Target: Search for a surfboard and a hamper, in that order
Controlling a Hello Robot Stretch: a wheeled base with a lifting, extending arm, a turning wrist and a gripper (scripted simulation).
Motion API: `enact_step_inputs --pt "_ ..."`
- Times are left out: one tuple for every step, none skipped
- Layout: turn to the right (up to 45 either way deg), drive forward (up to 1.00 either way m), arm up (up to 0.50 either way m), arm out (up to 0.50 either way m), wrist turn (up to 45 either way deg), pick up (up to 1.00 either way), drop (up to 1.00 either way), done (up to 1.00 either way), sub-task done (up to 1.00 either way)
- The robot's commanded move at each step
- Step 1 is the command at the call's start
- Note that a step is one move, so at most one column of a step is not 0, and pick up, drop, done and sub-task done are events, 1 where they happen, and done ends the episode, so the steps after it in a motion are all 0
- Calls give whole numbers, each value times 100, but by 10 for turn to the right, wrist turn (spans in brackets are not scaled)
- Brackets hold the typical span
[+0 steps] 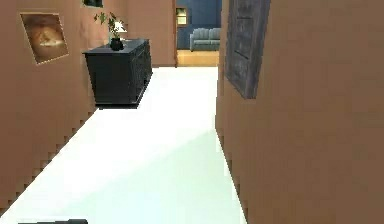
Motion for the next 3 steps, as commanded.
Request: enact_step_inputs --pt "0 100 0 0 0 0 0 0 0" --pt "0 100 0 0 0 0 0 0 0" --pt "0 70 0 0 0 0 0 0 0"
